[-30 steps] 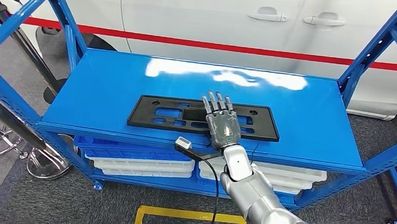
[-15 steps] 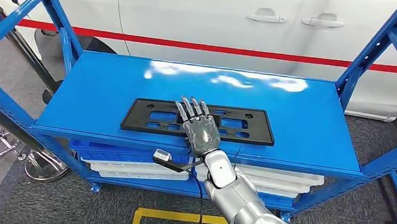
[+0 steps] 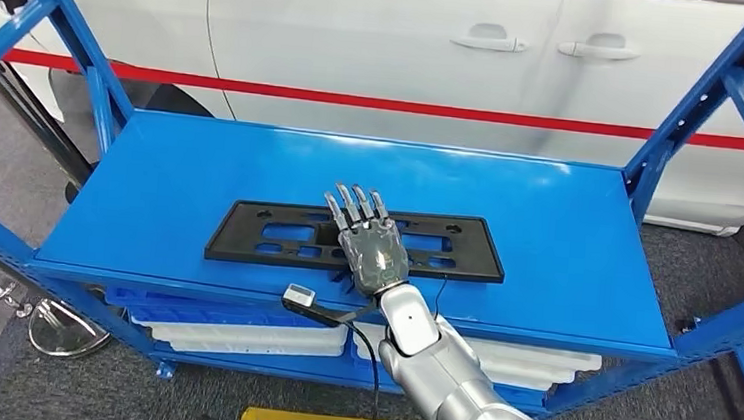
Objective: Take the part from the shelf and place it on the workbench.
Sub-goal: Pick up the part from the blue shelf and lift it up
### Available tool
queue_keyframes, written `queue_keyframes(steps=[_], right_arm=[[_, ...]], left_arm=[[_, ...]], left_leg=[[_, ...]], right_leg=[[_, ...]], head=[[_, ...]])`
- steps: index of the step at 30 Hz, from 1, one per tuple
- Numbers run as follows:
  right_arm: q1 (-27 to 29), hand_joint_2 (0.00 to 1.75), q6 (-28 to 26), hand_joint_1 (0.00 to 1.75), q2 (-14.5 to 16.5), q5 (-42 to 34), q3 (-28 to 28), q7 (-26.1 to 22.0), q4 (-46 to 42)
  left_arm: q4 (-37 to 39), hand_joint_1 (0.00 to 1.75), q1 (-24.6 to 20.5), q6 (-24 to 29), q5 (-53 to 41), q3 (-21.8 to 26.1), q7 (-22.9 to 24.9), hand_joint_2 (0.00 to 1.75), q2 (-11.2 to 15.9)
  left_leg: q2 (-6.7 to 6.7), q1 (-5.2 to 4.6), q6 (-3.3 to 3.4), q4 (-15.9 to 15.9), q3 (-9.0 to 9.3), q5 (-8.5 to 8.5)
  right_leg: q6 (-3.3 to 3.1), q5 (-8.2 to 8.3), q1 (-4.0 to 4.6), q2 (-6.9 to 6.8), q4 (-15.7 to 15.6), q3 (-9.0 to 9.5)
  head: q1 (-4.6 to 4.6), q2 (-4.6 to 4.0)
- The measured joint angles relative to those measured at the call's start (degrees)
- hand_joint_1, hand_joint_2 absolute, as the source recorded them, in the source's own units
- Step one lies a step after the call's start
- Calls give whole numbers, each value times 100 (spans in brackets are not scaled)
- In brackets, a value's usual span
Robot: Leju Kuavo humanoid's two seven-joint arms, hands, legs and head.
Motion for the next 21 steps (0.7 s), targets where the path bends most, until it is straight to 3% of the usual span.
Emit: queue_keyframes(steps=[2,4,6,7,8,9,10,11,13,14,18,19,21], right_arm=[[-6,175,-1,175,0,0,0,-4,-4],[-27,175,-2,175,-2,0,0,-18,-8],[-33,175,-2,175,-9,0,0,-45,-7],[-23,175,-2,175,-14,-1,0,-64,-7],[-10,175,-1,175,-21,-1,-1,-85,-7],[1,175,-1,175,-27,-2,-2,-105,-8],[5,175,-2,175,-31,-3,-4,-121,-13],[0,175,-2,175,-33,-4,-7,-131,-20],[-25,175,-2,175,-35,-4,-16,-147,-38],[-36,175,-2,175,-36,-4,-24,-160,-52],[-43,175,-2,175,-36,-4,-58,-217,-117],[-48,175,-2,175,-35,-5,-67,-229,-141],[-54,175,-2,175,-36,-10,-95,-255,-178]], left_arm=[[0,0,1,7,4,-1,-4,0,-6],[0,0,-12,24,10,-3,-13,0,-12],[0,0,-36,40,23,-4,-19,0,-14],[0,0,-45,45,31,-4,-20,0,-15],[0,0,-49,49,41,-4,-20,0,-15],[0,0,-49,52,51,-5,-20,0,-15],[0,0,-49,56,58,-7,-20,0,-15],[0,0,-50,61,64,-9,-21,0,-16],[0,0,-65,76,69,-16,-30,0,-18],[0,0,-73,86,73,-19,-34,0,-18],[0,0,-87,104,84,-22,-55,0,-17],[0,0,-90,105,85,-22,-60,0,-17],[0,0,-95,107,90,-23,-72,0,-18]], left_leg=[[-5,30,17,-79,42,-16],[2,76,49,-163,111,-20],[8,82,76,-184,148,-43],[8,84,79,-182,158,-56],[7,86,75,-179,171,-70],[4,91,66,-173,187,-86],[-1,97,51,-162,205,-103],[-6,104,28,-146,222,-124],[-16,96,-39,-101,228,-164],[-18,88,-77,-88,220,-172],[-7,115,-210,-26,189,-234],[-4,121,-231,157,116,-356],[1,126,-255,849,-186,-726]], right_leg=[[55,-41,1,-13,-11,16],[115,-228,-4,-21,287,-108],[161,-534,-50,-24,1002,-501],[184,-630,-76,-25,1354,-727],[205,-621,-101,-26,1550,-886],[223,-497,-123,-27,1546,-947],[236,-275,-142,-29,1331,-898],[243,-11,-158,-33,971,-769],[223,297,-152,-36,324,-524],[198,340,-142,-33,160,-470],[38,362,-125,-14,61,-446],[1,375,-133,-18,41,-431],[-44,376,-124,-32,29,-415]], head=[[0,0],[2,0],[3,0],[2,0],[2,0],[2,0],[1,0],[2,0],[2,-1],[2,-1],[-2,-1],[-2,0],[-3,0]])
